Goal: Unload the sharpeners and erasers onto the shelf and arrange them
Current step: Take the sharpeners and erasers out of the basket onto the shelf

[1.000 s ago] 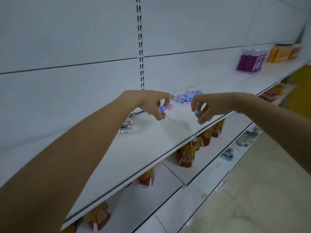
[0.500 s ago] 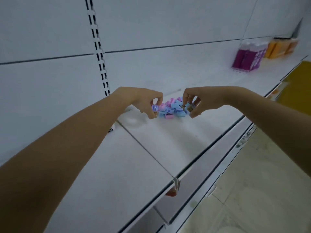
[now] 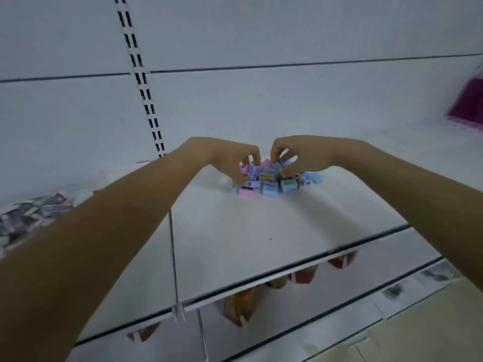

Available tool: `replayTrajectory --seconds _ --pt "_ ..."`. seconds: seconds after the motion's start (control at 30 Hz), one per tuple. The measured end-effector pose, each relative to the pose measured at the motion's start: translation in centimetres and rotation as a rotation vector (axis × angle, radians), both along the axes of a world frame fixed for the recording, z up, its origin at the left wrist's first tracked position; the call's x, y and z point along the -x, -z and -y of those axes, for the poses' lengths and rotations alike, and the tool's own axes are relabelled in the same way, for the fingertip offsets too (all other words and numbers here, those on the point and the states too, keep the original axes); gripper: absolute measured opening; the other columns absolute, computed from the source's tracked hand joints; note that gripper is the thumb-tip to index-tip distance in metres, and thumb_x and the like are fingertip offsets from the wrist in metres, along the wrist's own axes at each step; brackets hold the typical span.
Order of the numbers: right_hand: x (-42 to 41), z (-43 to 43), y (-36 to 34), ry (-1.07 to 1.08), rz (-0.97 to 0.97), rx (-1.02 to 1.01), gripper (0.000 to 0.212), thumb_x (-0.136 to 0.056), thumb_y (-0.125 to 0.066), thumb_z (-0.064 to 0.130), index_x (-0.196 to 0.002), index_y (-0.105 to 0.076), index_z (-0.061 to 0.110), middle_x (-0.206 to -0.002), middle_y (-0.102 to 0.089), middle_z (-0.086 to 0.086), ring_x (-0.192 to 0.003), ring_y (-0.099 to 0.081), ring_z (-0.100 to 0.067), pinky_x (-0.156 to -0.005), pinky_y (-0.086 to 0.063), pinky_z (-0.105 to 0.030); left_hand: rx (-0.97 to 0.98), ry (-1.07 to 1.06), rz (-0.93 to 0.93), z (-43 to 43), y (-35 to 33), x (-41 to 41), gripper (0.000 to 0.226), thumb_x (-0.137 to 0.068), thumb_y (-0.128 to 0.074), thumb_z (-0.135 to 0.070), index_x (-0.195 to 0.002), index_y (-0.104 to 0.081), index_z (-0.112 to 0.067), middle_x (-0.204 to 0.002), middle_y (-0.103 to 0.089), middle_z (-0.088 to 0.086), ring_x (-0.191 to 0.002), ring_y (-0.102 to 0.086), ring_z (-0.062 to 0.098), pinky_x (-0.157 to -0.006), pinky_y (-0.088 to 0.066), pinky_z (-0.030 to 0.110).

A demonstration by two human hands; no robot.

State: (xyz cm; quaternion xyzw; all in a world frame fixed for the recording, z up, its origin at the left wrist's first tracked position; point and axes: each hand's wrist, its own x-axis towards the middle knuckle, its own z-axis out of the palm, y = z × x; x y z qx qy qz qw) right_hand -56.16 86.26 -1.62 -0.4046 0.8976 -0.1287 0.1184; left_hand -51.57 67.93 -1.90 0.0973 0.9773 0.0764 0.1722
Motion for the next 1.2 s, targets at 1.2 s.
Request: replayTrajectory --seconds 1.2 --pt "-6.2 7.4 0.1 -0.353 -0.372 0.003 0.055 -0.098 -0.021 0.042 -0.147 -0.003 0.024 -0.156 0.0 -0.003 -0.143 -0.001 -0.017 -0.114 0.0 -0.029 0.253 -0.424 -0.523 9.3 -4.1 -12.7 0.057 -0.098 -0.025 -0.043 -0.148 -0.009 -0.019 -0.157 -0.009 0.003 -0.142 -0.013 0.025 -0.115 -0.016 0.04"
